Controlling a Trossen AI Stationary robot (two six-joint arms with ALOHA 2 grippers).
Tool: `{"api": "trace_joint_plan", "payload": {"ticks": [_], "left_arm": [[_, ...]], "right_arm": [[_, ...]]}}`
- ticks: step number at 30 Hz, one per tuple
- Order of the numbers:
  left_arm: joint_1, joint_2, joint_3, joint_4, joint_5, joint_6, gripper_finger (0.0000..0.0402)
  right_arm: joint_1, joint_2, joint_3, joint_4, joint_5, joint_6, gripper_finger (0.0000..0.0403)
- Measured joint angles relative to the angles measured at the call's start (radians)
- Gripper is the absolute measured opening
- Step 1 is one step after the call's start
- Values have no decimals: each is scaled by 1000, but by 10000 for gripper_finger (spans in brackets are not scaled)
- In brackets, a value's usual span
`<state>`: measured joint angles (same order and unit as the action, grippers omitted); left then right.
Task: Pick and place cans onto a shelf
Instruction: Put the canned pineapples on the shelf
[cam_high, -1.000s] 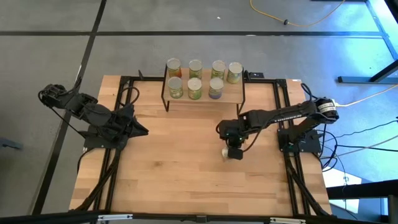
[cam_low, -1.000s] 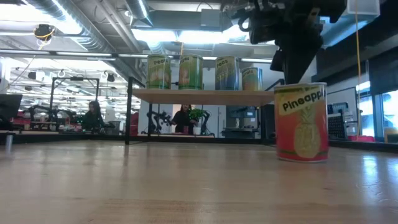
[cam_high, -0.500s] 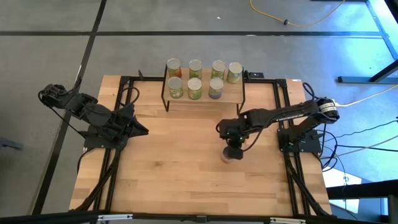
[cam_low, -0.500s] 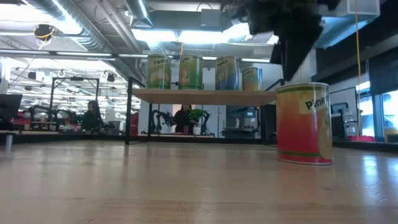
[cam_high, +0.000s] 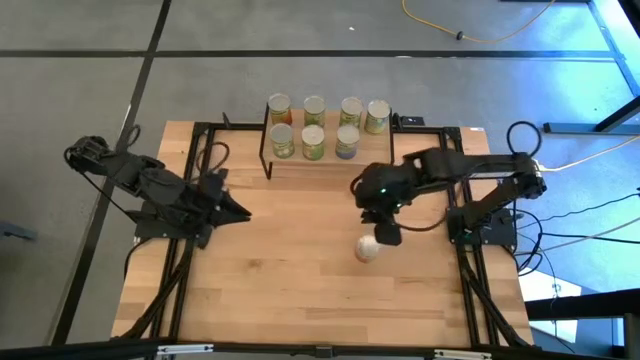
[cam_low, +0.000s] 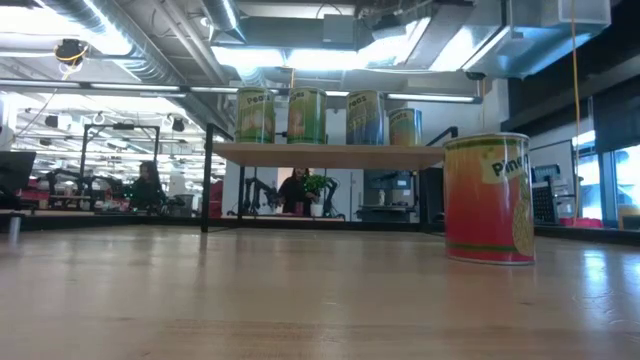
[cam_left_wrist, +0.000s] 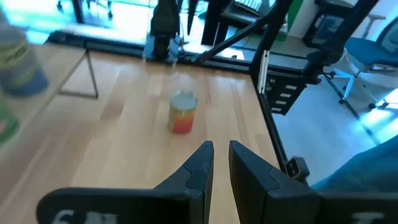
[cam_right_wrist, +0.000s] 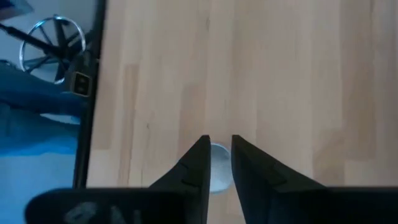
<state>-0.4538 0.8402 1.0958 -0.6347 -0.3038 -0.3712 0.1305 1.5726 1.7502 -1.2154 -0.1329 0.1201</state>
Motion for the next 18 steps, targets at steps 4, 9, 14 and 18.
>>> {"api": "trace_joint_plan", "payload": {"ticks": [4, 9, 14, 18], "left_arm": [[5, 99, 0, 120, -5, 93, 44], [36, 276, 0, 276, -35, 233, 44], [79, 461, 0, 515, -33, 377, 44], [114, 582, 0, 665, 71, 476, 44]], "right_arm": [[4, 0, 128, -95, 0, -62, 66], [4, 0, 261, -234, 1, -96, 66], [4, 0, 361, -361, 1, -107, 66], [4, -32, 374, -352, 1, -138, 66]]}}
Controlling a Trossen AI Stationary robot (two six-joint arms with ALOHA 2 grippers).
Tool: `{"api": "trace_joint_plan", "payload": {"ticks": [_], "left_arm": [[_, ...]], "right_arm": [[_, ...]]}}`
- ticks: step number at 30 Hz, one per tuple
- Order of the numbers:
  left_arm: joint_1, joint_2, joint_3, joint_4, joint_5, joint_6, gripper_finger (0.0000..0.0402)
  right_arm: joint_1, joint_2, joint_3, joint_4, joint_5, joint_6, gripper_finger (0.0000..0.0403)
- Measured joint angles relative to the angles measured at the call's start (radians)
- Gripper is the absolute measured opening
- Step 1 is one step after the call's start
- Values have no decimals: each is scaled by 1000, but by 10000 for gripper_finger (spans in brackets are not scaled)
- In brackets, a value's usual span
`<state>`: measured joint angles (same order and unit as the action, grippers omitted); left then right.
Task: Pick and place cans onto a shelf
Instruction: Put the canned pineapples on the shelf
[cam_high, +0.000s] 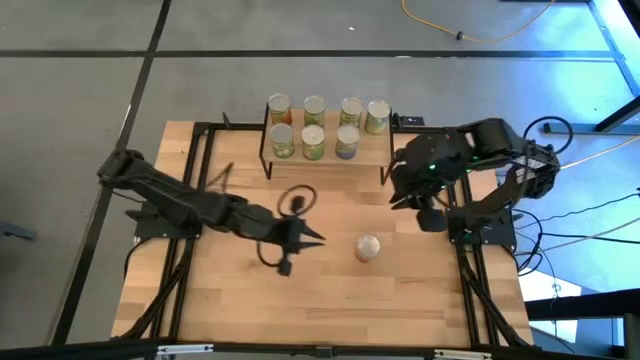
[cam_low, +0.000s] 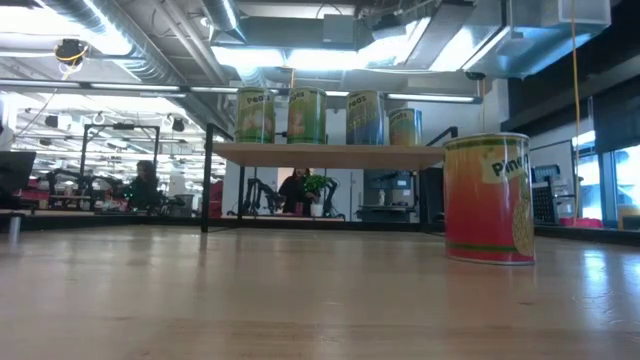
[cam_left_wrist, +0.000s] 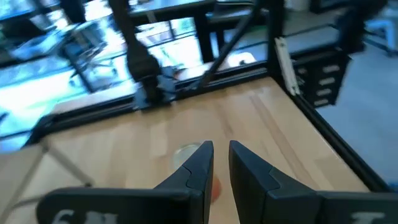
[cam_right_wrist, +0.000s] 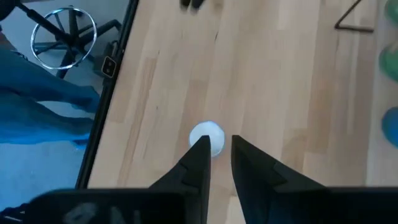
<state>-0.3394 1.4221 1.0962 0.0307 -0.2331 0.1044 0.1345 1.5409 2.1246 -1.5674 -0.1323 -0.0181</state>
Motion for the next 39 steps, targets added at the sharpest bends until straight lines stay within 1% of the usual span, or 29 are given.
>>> {"api": "trace_joint_plan", "payload": {"ticks": [4, 6, 9, 11, 14, 18, 21, 25, 30, 37, 39], "left_arm": [[28, 102, -1, 121, 75, 89, 44], [45, 144, 0, 154, 78, 113, 43], [66, 193, 0, 156, 77, 89, 43], [70, 208, -1, 154, 77, 84, 43], [68, 210, -1, 159, 79, 89, 44], [69, 189, -1, 157, 79, 90, 44], [65, 166, 1, 153, 78, 90, 44], [54, 137, 0, 132, 78, 90, 44], [40, 88, 0, 97, 64, 92, 43], [37, 20, 1, 60, 59, 89, 44], [33, -2, -3, 35, 58, 89, 43]], "right_arm": [[0, -40, -10, -7, 0, -31, 66], [0, -51, -10, -6, 5, -4, 66], [-1, -55, -10, -6, 7, 66, 66], [0, -52, -11, -5, 7, 82, 66], [0, -51, -47, -1, -7, 35, 66], [0, -52, -163, -2, -48, -17, 66], [0, -52, -280, -1, -96, -35, 66], [0, -52, -439, 50, -106, -12, 66], [0, -52, -608, 165, -102, -13, 66], [0, -53, -749, 386, -87, -7, 66], [0, -52, -788, 427, -83, 17, 66]]}}
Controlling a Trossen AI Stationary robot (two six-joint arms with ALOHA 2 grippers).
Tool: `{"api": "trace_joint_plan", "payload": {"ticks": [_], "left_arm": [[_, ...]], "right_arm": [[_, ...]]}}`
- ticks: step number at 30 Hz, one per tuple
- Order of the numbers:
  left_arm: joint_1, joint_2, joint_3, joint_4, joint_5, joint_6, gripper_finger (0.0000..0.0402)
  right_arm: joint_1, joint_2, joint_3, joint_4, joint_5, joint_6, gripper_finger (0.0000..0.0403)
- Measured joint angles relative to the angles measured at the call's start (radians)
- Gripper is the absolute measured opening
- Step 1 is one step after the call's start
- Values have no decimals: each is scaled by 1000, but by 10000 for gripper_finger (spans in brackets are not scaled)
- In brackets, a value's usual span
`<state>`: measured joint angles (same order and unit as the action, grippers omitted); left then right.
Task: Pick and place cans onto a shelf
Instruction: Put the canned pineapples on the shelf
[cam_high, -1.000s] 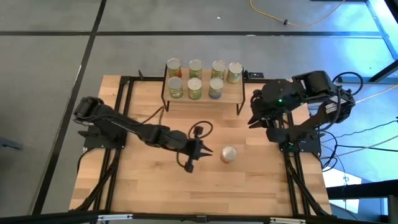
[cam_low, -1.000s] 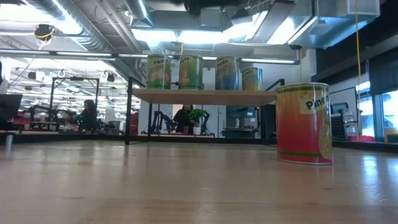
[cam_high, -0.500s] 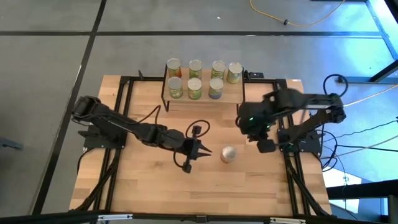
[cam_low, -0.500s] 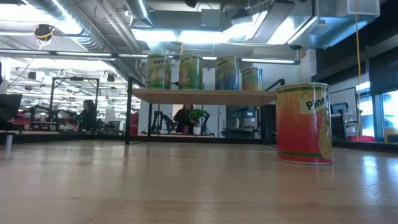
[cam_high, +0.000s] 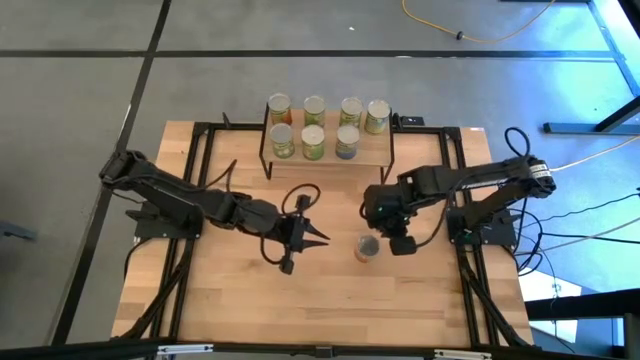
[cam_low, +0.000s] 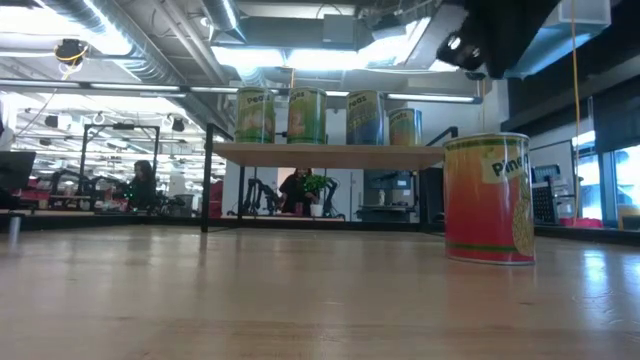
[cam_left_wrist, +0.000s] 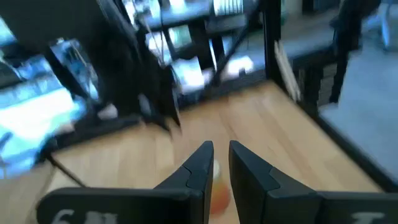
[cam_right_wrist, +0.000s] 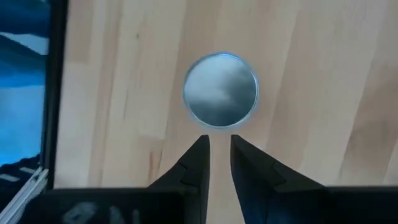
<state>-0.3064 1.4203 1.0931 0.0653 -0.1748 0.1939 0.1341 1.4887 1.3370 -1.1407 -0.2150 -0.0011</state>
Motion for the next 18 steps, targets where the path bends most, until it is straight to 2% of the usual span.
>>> {"api": "trace_joint_plan", "payload": {"ticks": [5, 16, 18], "left_arm": [[-7, -32, 2, -11, -3, -1, 44], [-8, -42, 3, -14, -44, 0, 44], [-8, -42, 3, -15, -44, 0, 43]], "right_arm": [[0, 0, -77, 99, 88, 106, 66], [-21, 0, -186, 215, 78, 377, 66], [-20, 0, -204, 237, 44, 412, 66]]}}
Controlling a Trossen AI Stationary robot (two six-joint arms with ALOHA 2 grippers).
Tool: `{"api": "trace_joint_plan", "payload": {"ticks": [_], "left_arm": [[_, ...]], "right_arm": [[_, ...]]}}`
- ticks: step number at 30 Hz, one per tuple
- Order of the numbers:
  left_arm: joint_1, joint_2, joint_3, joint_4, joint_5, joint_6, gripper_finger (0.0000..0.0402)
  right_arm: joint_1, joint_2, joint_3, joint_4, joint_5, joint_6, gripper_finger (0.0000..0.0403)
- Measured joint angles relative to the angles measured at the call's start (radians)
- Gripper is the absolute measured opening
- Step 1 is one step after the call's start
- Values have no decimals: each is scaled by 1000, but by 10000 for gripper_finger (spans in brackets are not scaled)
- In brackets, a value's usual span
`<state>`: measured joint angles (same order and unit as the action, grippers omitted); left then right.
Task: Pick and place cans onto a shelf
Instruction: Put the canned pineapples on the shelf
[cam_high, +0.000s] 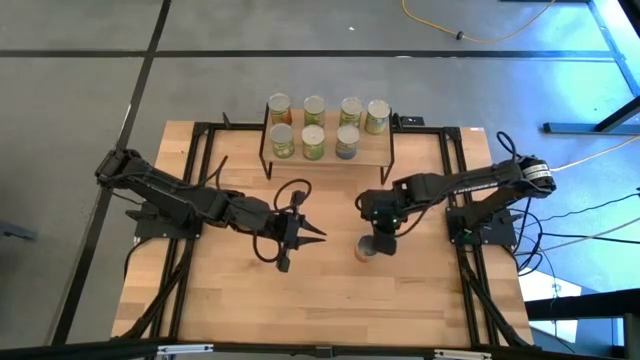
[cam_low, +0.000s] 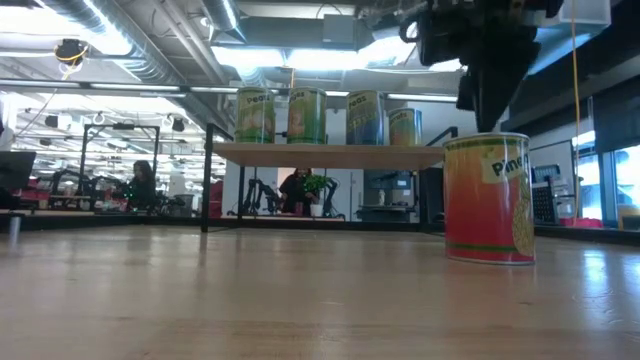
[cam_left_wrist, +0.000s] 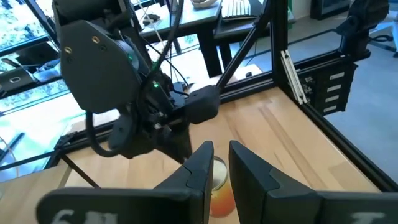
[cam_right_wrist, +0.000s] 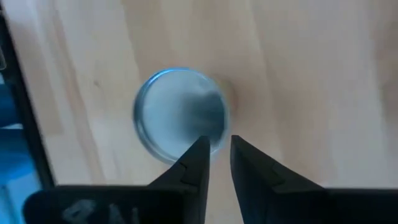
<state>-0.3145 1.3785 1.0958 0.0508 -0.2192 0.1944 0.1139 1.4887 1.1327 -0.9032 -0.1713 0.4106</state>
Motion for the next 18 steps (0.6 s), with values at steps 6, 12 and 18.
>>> {"api": "trace_joint_plan", "payload": {"ticks": [6, 12, 18], "left_arm": [[0, 0, 0, 2, 0, 0, 43], [0, 0, 0, 2, 0, -1, 43], [0, 0, 0, 2, 0, -1, 43]], "right_arm": [[-1, 0, -52, 86, -57, 30, 66], [-1, 0, -70, 108, -41, 7, 66], [-1, 0, -68, 119, -40, -24, 66]]}}
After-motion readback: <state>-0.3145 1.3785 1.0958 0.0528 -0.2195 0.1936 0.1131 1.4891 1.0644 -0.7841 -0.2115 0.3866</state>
